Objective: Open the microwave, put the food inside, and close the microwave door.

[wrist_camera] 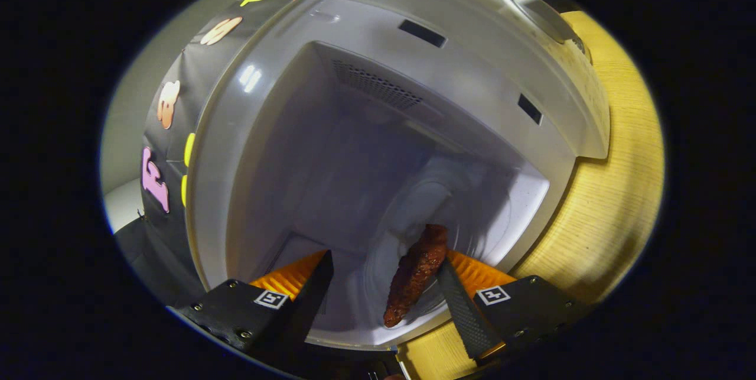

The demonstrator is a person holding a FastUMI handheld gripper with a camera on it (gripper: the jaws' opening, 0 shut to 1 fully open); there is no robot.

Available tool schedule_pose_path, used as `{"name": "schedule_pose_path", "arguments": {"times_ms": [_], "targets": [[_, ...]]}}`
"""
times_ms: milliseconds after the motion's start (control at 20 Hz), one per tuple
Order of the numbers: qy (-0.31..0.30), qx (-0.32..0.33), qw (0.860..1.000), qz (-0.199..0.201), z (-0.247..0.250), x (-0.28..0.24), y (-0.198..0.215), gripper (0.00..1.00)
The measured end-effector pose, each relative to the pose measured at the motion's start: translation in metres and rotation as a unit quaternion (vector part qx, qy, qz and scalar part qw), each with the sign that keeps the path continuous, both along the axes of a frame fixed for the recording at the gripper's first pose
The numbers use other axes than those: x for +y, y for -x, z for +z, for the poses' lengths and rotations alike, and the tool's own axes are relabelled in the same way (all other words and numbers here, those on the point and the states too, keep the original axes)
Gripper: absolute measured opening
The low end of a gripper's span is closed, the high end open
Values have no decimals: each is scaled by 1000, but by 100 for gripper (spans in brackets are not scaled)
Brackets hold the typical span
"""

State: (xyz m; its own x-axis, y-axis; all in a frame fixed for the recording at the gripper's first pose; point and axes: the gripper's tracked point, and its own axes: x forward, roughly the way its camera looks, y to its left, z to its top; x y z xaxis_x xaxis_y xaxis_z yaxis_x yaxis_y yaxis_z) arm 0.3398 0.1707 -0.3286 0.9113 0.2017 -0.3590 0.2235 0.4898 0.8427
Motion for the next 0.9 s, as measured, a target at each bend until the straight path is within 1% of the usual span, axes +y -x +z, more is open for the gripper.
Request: {"name": "schedule_pose_path", "arguments": {"times_ms": [50,150,300,350,500,700,900], "targets": [[21,8,1000,4,-7,0,1,97],[40,24,999,14,-10,-2,8,97],[109,47,993,20,-15,-10,15,97],[120,58,991,29,-17,-12,17,97],[113,80,989,51,-23,-8,24,97],[125,114,982,87,-42,-4,40,97],[126,118,980,100,-48,0,44,98]]}}
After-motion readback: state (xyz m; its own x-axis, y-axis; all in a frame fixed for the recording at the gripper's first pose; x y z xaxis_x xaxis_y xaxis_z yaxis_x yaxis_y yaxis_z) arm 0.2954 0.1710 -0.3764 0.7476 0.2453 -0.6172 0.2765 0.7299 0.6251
